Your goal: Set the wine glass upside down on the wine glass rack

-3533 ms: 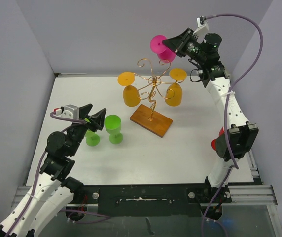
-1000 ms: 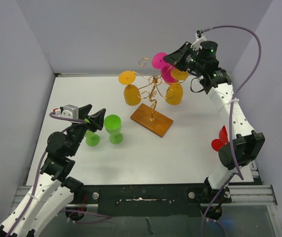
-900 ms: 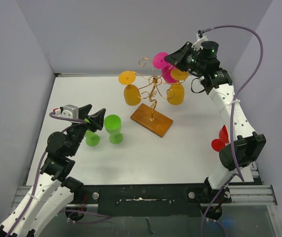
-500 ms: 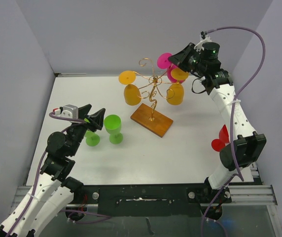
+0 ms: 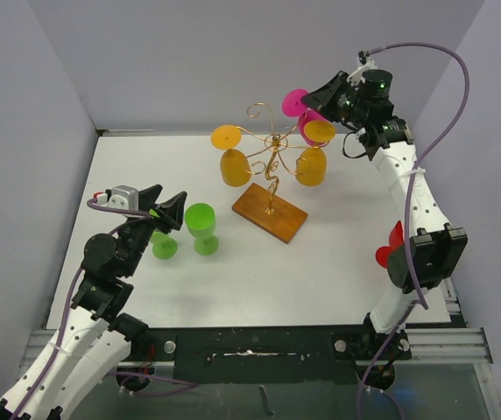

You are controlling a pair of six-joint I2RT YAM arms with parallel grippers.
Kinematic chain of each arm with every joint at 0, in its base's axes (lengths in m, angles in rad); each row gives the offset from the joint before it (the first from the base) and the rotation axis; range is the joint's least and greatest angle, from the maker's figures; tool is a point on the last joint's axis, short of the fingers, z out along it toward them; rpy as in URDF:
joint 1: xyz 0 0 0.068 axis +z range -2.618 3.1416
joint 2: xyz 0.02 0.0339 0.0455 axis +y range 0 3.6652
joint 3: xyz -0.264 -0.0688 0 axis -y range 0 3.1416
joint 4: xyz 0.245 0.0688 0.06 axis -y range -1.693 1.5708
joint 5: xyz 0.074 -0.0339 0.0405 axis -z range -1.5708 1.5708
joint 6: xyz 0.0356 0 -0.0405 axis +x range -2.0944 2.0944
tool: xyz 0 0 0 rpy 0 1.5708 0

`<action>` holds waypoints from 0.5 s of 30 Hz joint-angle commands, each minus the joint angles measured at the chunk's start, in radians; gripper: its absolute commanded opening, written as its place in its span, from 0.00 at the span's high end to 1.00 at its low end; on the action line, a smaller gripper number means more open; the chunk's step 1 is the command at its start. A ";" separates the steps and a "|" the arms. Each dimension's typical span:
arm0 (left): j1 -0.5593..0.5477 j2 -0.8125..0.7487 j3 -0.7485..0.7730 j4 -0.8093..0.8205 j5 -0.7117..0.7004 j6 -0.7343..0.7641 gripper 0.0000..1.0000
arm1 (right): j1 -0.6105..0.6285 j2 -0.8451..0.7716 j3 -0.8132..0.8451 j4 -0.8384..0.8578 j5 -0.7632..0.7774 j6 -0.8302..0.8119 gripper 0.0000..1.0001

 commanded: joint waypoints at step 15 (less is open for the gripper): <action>0.009 -0.015 0.008 0.017 -0.013 0.010 0.37 | -0.011 0.085 0.129 0.025 -0.075 -0.052 0.87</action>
